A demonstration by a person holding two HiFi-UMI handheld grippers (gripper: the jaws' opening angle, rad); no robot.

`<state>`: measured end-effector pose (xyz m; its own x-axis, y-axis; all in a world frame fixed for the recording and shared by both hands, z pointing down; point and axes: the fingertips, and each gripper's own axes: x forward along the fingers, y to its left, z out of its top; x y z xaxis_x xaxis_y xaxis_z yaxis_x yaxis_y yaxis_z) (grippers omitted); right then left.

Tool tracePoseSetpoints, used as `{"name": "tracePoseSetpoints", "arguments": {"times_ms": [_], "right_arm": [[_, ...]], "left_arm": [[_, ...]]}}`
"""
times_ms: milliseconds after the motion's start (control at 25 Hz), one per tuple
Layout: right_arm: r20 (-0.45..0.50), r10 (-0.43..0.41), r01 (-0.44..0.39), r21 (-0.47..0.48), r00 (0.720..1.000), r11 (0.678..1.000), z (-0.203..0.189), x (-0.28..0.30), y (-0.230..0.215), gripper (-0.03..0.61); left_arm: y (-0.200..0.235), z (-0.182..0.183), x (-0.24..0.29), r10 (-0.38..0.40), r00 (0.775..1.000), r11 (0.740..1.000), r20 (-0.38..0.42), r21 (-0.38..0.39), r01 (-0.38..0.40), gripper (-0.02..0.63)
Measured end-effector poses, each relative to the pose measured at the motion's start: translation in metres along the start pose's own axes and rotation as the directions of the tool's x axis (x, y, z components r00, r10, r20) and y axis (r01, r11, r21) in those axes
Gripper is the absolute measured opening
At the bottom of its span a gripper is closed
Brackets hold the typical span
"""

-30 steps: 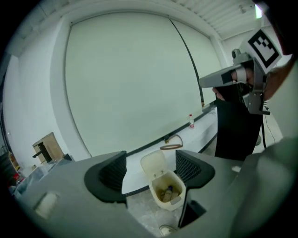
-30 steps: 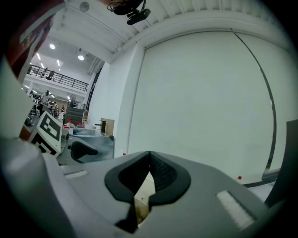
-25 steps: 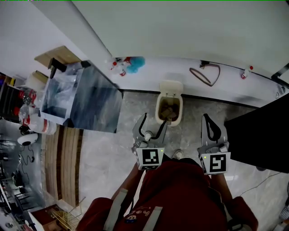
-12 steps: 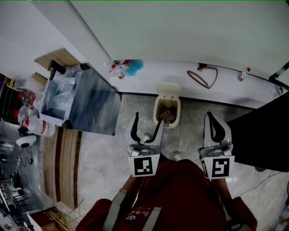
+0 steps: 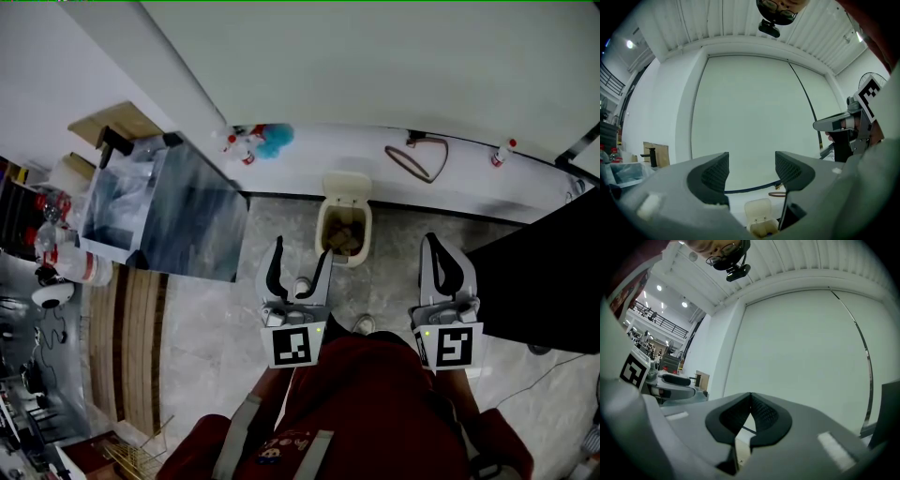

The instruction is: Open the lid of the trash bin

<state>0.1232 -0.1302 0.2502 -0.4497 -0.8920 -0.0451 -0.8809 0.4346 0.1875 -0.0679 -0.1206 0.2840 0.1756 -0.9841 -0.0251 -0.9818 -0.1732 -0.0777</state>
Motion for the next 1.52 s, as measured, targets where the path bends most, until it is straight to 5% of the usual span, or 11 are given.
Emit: {"name": "tracePoseSetpoints", "arguments": {"times_ms": [360, 560, 720, 1520], "right_arm": [[-0.006, 0.006, -0.006, 0.001, 1.000, 1.000, -0.002, -0.003, 0.003, 0.000], [-0.006, 0.013, -0.013, 0.005, 1.000, 1.000, -0.005, -0.004, 0.009, 0.000], [-0.015, 0.018, -0.018, 0.002, 1.000, 1.000, -0.006, -0.005, 0.011, 0.000], [-0.073, -0.039, 0.039, 0.008, 0.997, 0.999, -0.024, -0.018, -0.010, 0.000]], "left_arm": [[-0.006, -0.003, -0.003, -0.013, 1.000, 1.000, 0.000, 0.010, 0.013, 0.248], [-0.009, -0.007, -0.007, -0.026, 1.000, 1.000, -0.006, 0.016, 0.026, 0.148], [-0.008, -0.003, -0.009, -0.015, 1.000, 1.000, 0.013, 0.006, 0.015, 0.005], [-0.018, -0.006, 0.004, -0.026, 1.000, 0.999, -0.012, 0.027, 0.027, 0.005]]}}
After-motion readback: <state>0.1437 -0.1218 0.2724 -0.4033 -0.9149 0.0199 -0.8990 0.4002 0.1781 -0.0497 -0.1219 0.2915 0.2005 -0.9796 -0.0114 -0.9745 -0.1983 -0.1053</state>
